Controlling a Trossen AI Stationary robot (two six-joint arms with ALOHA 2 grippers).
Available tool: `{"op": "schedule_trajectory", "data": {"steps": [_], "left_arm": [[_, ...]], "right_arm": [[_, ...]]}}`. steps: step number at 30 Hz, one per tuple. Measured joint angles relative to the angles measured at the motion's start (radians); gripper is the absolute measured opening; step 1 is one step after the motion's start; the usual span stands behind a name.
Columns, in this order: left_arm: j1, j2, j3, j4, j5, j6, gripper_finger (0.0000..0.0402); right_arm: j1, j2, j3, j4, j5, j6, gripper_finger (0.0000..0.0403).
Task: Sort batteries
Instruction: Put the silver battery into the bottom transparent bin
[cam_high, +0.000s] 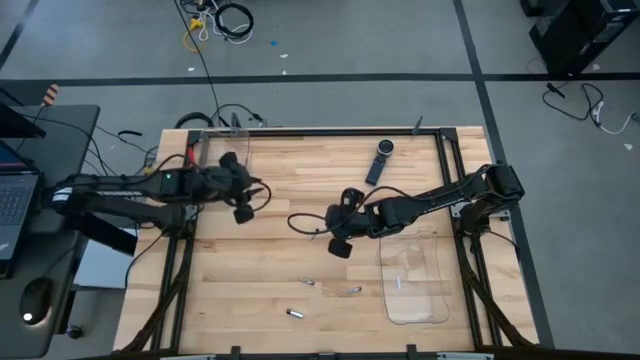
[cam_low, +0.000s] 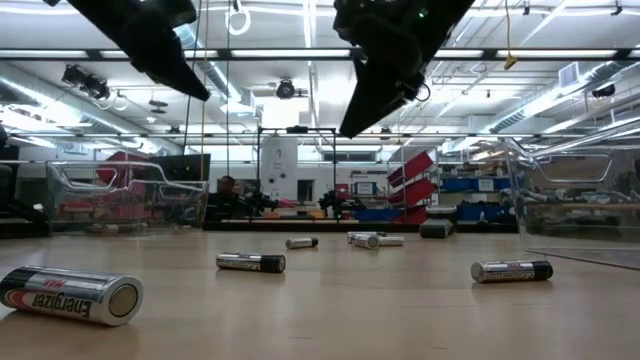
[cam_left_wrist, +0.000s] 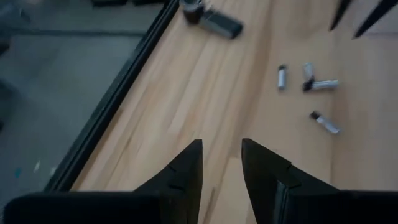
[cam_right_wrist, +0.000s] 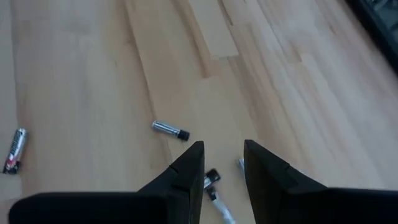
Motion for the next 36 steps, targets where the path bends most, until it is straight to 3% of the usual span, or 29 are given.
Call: {"op": "schedule_trajectory", "data": {"steps": [8,14,18,26,36], "left_arm": [[-0.049,0.000,-0.114,0.226,0.000,0.060,0.0111],[-0.049,0.000,-0.145,0.305,-0.001,0.076,0.0111],[-0.049,0.000,-0.145,0.305,-0.001,0.075,0.0111],[-0.049,0.003,-0.145,0.303,-0.001,0.070,0.0111],[-0.049,0.003,-0.145,0.304,-0.001,0.070,0.0111]], "right_arm": [[-0.050,0.001,-0.049,-0.005,-0.004,0.475,0.0099],[-0.109,0.001,-0.055,-0.003,-0.022,0.518,0.0099],[-0.143,0.001,-0.055,-0.006,-0.112,0.327,0.0099],[-0.141,0.000,-0.076,-0.010,-0.117,-0.152,0.0099],[-0.143,0.000,-0.218,0.150,-0.105,-0.223,0.0099]]}}
